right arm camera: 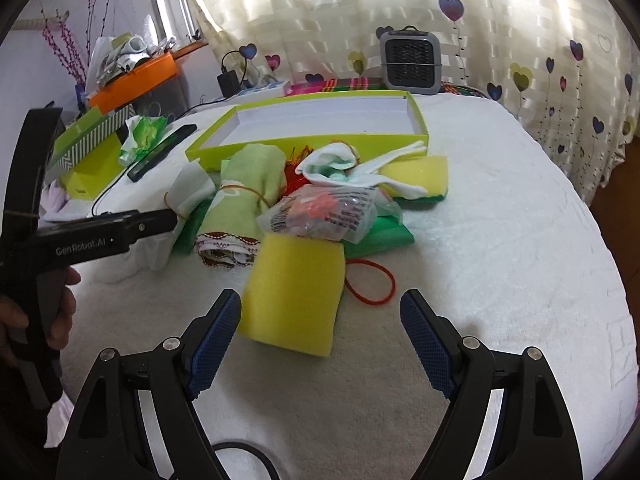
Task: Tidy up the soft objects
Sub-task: 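Grasp the white sock bundle with the left tool while the right tool grasps the yellow sponge, then carry the socks with the left tool while the right tool carries the sponge into the box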
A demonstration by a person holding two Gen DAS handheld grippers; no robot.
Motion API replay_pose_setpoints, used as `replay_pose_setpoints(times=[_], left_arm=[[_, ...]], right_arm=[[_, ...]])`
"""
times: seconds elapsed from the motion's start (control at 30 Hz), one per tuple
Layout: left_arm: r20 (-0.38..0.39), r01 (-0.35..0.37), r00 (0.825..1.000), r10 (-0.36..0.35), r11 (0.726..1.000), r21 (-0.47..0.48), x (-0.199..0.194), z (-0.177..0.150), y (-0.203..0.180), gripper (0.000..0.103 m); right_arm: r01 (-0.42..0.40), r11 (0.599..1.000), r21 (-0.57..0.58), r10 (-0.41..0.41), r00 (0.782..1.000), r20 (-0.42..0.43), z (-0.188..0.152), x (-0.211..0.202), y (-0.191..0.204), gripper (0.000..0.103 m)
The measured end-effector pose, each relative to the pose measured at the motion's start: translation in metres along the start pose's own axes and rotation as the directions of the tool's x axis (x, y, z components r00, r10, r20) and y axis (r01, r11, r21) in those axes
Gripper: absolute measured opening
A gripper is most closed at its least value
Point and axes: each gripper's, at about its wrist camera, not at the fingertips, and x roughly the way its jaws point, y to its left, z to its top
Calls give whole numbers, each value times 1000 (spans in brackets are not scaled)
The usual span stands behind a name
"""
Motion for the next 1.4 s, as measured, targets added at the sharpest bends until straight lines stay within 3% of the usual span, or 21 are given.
replay_pose_setpoints(times=[0.73,0.87,0.93,1.07,1.13,1.2,1.4], left_arm=[[-29,18,999,-18,1000,-3,17,6,4,71],[-24,33,999,-33,999,-11,17,7,7,65],[-19,37,999,-37,999,-8,17,7,7,61],[-18,51,999,-51,998,-21,18,7,9,49],[-15,47,999,-47,999,-22,18,8,10,44],[-11,45,999,-45,999,-24,17,8,11,33],[-1,44,999,-44,998,-43,14,8,17,26]], right_arm=[[23,999,-29,-24,998,-57,4,21,15,82],[48,999,-24,-50,997,-55,4,21,14,80],[55,998,-6,-55,997,-59,4,21,11,70],[58,998,-1,-58,997,-60,4,21,10,66],[51,999,2,-51,997,-59,4,21,10,55],[47,999,3,-47,997,-56,3,20,10,54],[38,999,9,-37,998,-46,2,17,9,52]])
